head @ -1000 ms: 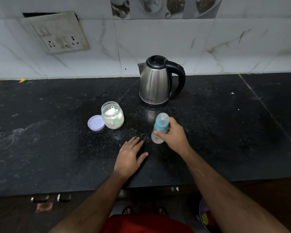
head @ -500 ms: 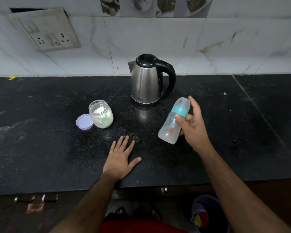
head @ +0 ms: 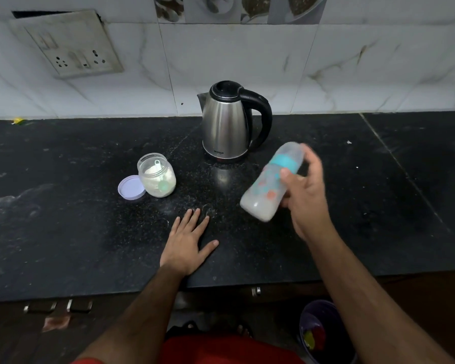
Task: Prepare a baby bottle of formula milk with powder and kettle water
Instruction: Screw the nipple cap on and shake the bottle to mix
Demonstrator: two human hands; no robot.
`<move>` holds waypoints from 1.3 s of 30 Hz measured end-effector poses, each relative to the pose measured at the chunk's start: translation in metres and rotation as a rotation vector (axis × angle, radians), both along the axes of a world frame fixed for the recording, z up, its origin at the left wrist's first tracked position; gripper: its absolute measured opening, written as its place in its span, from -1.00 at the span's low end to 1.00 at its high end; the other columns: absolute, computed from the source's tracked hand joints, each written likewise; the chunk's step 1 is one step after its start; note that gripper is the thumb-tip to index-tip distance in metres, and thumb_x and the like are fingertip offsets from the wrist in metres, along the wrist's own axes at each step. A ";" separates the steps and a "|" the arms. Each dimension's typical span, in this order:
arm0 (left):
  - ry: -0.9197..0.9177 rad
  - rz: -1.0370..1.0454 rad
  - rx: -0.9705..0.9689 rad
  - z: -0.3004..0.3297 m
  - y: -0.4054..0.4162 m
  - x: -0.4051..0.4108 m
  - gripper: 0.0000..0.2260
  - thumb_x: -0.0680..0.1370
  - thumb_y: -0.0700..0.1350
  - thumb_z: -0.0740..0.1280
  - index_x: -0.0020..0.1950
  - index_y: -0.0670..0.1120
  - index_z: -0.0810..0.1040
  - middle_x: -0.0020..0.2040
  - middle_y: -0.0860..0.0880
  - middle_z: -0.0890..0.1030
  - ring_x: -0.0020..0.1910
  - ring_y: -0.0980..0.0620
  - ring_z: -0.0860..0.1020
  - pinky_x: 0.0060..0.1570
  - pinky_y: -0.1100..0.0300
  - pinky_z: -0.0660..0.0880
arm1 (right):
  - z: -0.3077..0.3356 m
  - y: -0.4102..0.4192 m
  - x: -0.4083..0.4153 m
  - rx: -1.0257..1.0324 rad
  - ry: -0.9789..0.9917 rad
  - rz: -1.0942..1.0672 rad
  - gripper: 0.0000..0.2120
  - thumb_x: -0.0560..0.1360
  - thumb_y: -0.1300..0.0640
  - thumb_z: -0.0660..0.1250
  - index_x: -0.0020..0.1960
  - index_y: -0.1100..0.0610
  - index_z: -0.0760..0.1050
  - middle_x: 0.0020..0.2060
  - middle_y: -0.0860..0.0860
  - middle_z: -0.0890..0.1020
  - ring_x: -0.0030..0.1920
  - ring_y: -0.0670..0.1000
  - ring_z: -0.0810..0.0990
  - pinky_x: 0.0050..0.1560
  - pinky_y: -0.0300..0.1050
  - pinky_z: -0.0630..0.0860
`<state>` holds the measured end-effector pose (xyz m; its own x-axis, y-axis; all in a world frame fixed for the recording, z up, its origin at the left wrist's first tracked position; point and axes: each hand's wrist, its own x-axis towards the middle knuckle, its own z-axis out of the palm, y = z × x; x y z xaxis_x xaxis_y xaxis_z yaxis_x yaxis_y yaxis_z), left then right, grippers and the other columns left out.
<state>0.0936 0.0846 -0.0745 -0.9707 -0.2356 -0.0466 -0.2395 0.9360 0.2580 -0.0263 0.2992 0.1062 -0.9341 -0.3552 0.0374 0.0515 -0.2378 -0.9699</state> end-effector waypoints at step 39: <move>0.023 0.030 0.017 -0.002 0.001 0.000 -0.28 0.52 0.41 -0.06 0.60 0.08 0.15 0.63 0.04 0.02 0.60 0.10 -0.14 0.57 0.05 -0.19 | 0.017 0.008 0.008 -0.159 -0.089 0.012 -0.43 0.51 0.10 0.32 0.48 0.04 0.25 0.14 0.11 0.60 0.00 0.03 0.69 -0.10 -0.03 0.62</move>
<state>0.0937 0.0856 -0.0768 -0.9641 -0.2638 -0.0291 -0.2612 0.9239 0.2797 -0.0186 0.3070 0.1228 -0.9319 -0.3624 0.0119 0.1388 -0.3869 -0.9116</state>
